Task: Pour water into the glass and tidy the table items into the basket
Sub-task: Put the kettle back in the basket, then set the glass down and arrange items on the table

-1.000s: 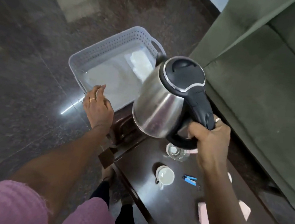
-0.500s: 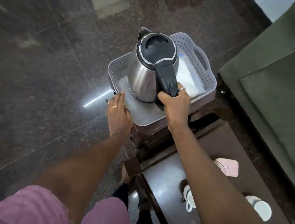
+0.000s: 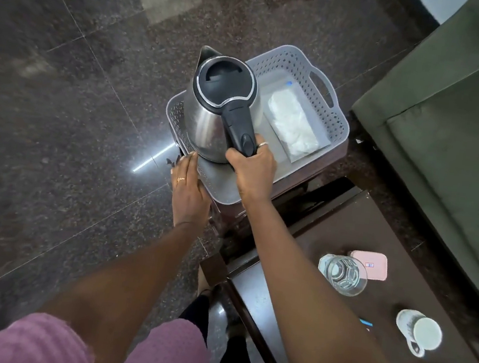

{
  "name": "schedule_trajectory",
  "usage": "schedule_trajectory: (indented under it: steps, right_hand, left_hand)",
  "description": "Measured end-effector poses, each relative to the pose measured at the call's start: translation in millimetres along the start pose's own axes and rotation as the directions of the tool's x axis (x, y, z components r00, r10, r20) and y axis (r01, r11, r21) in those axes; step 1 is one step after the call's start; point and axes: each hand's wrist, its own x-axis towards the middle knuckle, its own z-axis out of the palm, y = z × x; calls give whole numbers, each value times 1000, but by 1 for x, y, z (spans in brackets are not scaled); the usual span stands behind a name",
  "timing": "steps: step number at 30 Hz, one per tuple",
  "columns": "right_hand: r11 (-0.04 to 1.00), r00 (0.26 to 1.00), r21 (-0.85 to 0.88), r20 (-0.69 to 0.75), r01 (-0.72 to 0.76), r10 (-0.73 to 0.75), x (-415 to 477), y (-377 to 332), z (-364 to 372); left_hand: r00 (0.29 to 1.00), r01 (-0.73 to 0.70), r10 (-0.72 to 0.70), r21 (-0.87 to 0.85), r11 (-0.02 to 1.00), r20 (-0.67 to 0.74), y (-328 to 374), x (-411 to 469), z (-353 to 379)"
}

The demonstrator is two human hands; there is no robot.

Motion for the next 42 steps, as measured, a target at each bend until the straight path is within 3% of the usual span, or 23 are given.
schedule_trajectory:
  steps: [8, 10, 13, 16, 19, 21, 23, 27, 32, 36, 42]
  right_hand:
    - [996, 986, 3, 140, 91, -91, -10, 7, -21]
    - [985, 982, -11, 78, 175, -174, -22, 26, -37]
    - [956, 969, -200, -87, 212, -233, -45, 71, -72]
    - [917, 944, -399, -300, 3, -133, -62, 128, -116]
    - [747, 886, -549, -450, -374, 113, -74, 178, -157]
    - [638, 840, -570, -478, -518, 255, -74, 196, -169]
    - [601, 823, -564, -429, -566, 372, -72, 213, -180]
    - [655, 820, -497, -281, -569, 499, -68, 235, -183]
    - [766, 865, -405, -276, -500, 419, -68, 243, -181]
    - [814, 880, -346, -271, -467, 390, -84, 246, -196]
    - [821, 864, -293, -291, -490, 411, -127, 250, -268]
  left_hand:
    - [994, 105, -105, -22, 994, 25, 2, -44, 9]
    - [988, 147, -146, -7, 989, 53, 3, -64, 14]
    - [970, 229, -231, 35, 973, 71, 7, -96, 24]
    - [958, 248, -258, 89, 965, 126, 19, -129, 37]
    - [943, 201, -225, 118, 972, 245, 37, -157, 57]
    - [931, 161, -185, 102, 982, 313, 47, -165, 67]
    - [915, 75, -100, 79, 994, 391, 58, -174, 83]
    - [878, -74, 50, 33, 997, 477, 75, -177, 108]
    - [821, -235, 194, 8, 972, 538, 80, -180, 124]
    - [806, -280, 238, -6, 960, 542, 86, -187, 129]
    - [782, -391, 373, -72, 917, 500, 118, -216, 142]
